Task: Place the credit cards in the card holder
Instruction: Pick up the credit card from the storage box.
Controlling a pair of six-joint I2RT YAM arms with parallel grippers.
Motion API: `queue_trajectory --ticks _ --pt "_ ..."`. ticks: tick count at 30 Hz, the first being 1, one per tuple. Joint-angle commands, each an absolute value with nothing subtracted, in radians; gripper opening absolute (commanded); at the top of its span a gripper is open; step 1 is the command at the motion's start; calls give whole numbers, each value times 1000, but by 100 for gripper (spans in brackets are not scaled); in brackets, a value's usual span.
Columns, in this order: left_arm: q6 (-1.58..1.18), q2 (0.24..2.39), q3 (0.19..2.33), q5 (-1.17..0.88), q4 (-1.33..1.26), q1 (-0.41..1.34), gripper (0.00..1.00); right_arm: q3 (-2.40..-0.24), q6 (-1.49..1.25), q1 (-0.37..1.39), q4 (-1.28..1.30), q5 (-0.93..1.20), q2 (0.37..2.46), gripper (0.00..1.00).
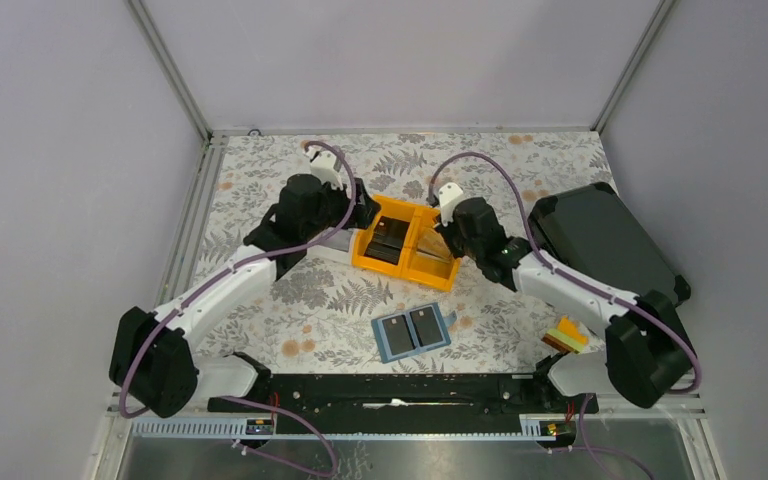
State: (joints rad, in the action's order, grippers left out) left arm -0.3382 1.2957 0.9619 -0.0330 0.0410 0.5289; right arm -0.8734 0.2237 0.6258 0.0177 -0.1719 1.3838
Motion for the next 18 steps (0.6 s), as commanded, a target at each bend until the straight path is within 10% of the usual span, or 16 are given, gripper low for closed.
queue_trajectory --ticks 1,18 --pt "-527 1241 854 -253 -182 526 75 -758 37 618 -163 -97 1241 0" --pt "-700 1465 841 -537 -552 565 77 -549 -259 566 -532 94 1052 0"
